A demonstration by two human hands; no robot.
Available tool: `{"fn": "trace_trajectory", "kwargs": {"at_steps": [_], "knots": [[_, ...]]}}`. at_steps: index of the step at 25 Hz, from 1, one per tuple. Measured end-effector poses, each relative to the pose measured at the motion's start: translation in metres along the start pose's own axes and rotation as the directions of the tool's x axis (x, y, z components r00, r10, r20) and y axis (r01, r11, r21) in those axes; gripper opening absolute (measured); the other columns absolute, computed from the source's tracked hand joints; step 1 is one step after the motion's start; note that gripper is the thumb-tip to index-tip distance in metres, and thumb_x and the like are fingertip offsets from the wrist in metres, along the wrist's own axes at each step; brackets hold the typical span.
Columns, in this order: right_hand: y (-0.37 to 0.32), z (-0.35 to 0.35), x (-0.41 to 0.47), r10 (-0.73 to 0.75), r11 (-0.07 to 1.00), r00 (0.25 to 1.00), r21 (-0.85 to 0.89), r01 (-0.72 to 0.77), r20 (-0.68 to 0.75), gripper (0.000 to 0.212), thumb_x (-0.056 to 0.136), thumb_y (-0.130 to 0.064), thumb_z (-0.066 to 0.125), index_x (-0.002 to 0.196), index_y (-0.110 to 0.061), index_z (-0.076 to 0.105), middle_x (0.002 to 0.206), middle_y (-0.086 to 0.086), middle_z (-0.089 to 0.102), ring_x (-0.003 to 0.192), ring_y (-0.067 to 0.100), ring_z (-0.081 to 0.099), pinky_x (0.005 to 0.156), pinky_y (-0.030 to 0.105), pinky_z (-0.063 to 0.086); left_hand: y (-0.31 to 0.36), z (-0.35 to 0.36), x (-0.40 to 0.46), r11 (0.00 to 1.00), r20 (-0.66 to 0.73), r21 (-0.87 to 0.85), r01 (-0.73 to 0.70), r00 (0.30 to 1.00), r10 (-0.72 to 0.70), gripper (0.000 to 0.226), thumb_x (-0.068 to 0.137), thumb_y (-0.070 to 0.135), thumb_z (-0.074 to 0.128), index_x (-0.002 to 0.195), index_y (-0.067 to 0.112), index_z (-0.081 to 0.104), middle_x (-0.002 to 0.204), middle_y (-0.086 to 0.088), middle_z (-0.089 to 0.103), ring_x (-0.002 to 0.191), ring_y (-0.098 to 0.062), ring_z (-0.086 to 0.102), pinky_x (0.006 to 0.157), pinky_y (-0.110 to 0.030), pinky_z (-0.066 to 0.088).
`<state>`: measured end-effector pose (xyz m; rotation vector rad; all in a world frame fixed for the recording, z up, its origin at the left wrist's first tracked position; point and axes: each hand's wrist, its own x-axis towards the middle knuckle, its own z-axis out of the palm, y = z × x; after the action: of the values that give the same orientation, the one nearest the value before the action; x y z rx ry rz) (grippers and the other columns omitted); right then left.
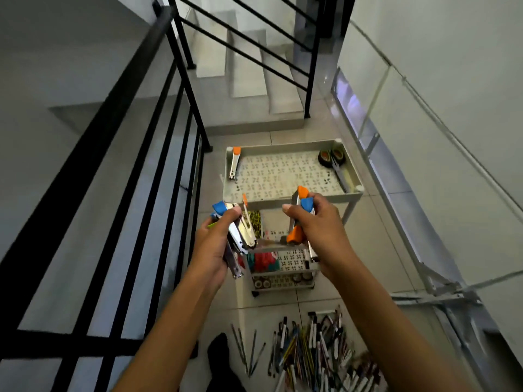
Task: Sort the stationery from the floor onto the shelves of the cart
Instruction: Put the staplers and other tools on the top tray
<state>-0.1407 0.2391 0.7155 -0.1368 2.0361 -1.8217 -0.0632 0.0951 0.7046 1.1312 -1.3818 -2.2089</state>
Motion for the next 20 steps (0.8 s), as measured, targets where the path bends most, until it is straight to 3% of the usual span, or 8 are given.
{"fn": "trace_trajectory", "kwargs": {"at_steps": [5, 8, 11, 14, 17, 20], "knots": [[-0.024, 0.047, 0.083, -0.046, 0.997, 0.998, -0.058, 0.043, -0.051, 0.013, 0.086, -0.031, 0.066, 0.088, -0.023, 0.057, 0.078, -0.003, 0.054, 0.071, 0.015, 0.053, 0.069, 0.040, 0.048, 0.049, -0.013, 0.089, 0.999, 0.001, 0.040, -0.004, 1.000, 0.004, 0.013, 0.087, 0.015, 0.065, 0.097, 0.007, 0.064, 0.067, -0.004, 0.069, 0.053, -0.013, 0.065, 0.048, -0.021, 0.052], [-0.047, 0.067, 0.121, -0.047, 0.998, 0.993, -0.053, 0.042, -0.107, 0.013, 0.088, -0.029, 0.064, 0.095, -0.019, 0.058, 0.077, -0.003, 0.052, 0.068, 0.013, 0.051, 0.062, 0.031, 0.045, 0.067, -0.024, 0.131, 0.994, 0.054, 0.102, 0.031, 0.998, -0.036, 0.012, 0.087, 0.017, 0.065, 0.095, 0.009, 0.064, 0.059, 0.000, 0.068, 0.050, -0.012, 0.065, 0.048, -0.023, 0.051], [-0.063, 0.083, 0.155, -0.158, 0.986, 0.954, -0.096, 0.138, -0.253, 0.015, 0.090, -0.030, 0.060, 0.102, -0.021, 0.055, 0.080, -0.003, 0.051, 0.071, 0.013, 0.051, 0.066, 0.035, 0.049, 0.080, -0.034, 0.169, 0.986, 0.090, 0.146, 0.076, 0.992, -0.090, 0.022, 0.085, 0.020, 0.067, 0.103, 0.007, 0.065, 0.065, -0.002, 0.069, 0.055, -0.015, 0.065, 0.055, -0.027, 0.050], [-0.056, 0.101, 0.181, -0.323, 0.942, 0.880, -0.211, 0.263, -0.348, 0.015, 0.095, -0.029, 0.056, 0.104, -0.024, 0.046, 0.083, -0.002, 0.047, 0.072, 0.015, 0.049, 0.067, 0.034, 0.052, 0.085, -0.034, 0.197, 0.982, 0.120, 0.155, 0.107, 0.985, -0.126, 0.023, 0.084, 0.019, 0.067, 0.105, 0.008, 0.064, 0.063, 0.002, 0.070, 0.053, -0.011, 0.065, 0.049, -0.023, 0.050], [-0.027, 0.112, 0.195, -0.424, 0.879, 0.862, -0.355, 0.318, -0.277, 0.017, 0.096, -0.029, 0.053, 0.109, -0.024, 0.042, 0.095, 0.004, 0.045, 0.076, 0.016, 0.050, 0.059, 0.023, 0.053, 0.082, -0.028, 0.210, 0.980, 0.141, 0.153, 0.130, 0.978, -0.152, 0.022, 0.084, 0.017, 0.067, 0.104, 0.008, 0.064, 0.063, 0.003, 0.070, 0.052, -0.009, 0.066, 0.046, -0.020, 0.049], [0.005, 0.114, 0.198, -0.415, 0.804, 0.894, -0.527, 0.273, -0.170, 0.025, 0.096, -0.028, 0.054, 0.117, -0.018, 0.045, 0.102, -0.002, 0.043, 0.080, 0.005, 0.046, 0.065, 0.018, 0.047, 0.076, -0.026, 0.215, 0.974, 0.169, 0.175, 0.141, 0.971, -0.171, 0.021, 0.084, 0.018, 0.068, 0.102, 0.008, 0.064, 0.068, 0.001, 0.071, 0.057, -0.011, 0.067, 0.053, -0.024, 0.052]]}}
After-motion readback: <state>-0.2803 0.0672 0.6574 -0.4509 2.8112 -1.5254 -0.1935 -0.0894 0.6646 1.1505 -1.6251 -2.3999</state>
